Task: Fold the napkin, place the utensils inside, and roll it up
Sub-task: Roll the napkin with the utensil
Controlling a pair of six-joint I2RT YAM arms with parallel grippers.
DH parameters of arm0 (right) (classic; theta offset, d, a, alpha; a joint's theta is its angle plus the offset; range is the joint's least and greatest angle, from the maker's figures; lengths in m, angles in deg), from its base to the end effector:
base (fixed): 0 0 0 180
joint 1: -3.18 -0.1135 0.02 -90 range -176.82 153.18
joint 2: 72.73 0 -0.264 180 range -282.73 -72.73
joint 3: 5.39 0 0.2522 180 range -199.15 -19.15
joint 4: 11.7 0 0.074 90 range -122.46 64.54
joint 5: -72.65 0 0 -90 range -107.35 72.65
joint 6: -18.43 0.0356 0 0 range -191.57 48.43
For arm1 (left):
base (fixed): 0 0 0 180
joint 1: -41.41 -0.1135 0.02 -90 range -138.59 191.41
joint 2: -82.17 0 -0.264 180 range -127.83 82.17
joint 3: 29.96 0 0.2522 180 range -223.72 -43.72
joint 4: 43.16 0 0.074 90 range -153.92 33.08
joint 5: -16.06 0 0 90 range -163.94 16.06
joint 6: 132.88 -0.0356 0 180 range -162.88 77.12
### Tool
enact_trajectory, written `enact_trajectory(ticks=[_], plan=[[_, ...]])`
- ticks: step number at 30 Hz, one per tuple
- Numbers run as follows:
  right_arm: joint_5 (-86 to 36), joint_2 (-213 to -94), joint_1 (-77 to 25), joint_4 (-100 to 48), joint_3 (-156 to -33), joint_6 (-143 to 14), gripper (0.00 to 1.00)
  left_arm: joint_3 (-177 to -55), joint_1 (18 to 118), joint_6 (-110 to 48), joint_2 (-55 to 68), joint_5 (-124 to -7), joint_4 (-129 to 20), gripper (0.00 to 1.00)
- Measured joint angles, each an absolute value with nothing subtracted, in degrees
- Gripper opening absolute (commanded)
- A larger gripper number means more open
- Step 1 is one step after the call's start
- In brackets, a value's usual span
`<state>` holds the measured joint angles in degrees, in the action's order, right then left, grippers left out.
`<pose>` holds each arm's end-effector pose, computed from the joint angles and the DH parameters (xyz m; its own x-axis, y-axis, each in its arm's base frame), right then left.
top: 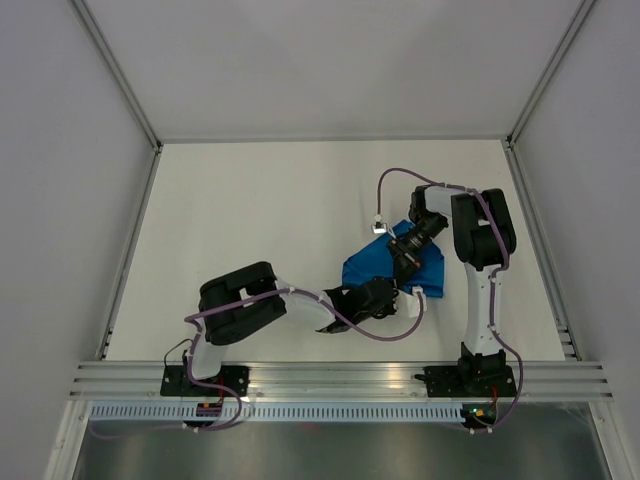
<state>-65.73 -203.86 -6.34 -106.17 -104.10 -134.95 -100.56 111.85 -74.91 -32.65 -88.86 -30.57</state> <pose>0.3387 0.0838 0.0990 -0.6509 -0.7112 -0.2655 -0.5561 0.2085 0.8045 0.1438 -0.3775 0.1204 0.2951 0.7001 -0.6502 0.8028 0.1873 0.5660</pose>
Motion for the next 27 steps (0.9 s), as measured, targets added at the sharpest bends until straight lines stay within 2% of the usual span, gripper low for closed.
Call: enact_trajectory(ticks=[1,2,3,9,21,27], plan=[[-65.69,-203.67,-6.27,-106.01,-103.92,-134.6,0.38,-101.06,111.58,-74.89,-32.63,-88.03,-31.42,0.02],[-65.62,-203.19,-6.14,-105.55,-103.51,-133.83,0.46,-101.54,111.28,-74.76,-32.63,-87.16,-32.25,0.02],[-65.56,-202.47,-5.94,-105.2,-102.98,-132.92,0.5,-102.35,110.84,-74.41,-32.63,-85.95,-33.43,0.02],[-64.07,-196.78,-4.91,-100.94,-100.95,-129.83,0.64,-106.07,107.63,-70.74,-32.63,-77.78,-39.12,0.02],[-63.64,-184.5,5.29,-87.06,-100.23,-124.74,0.64,-111.86,100.81,-61.51,-33.03,-62.17,-48.93,0.02],[-63.35,-170.58,12.07,-77.69,-89.98,-123.21,0.63,-121.98,96.31,-56.05,-37.66,-52.01,-60.82,0.02]])
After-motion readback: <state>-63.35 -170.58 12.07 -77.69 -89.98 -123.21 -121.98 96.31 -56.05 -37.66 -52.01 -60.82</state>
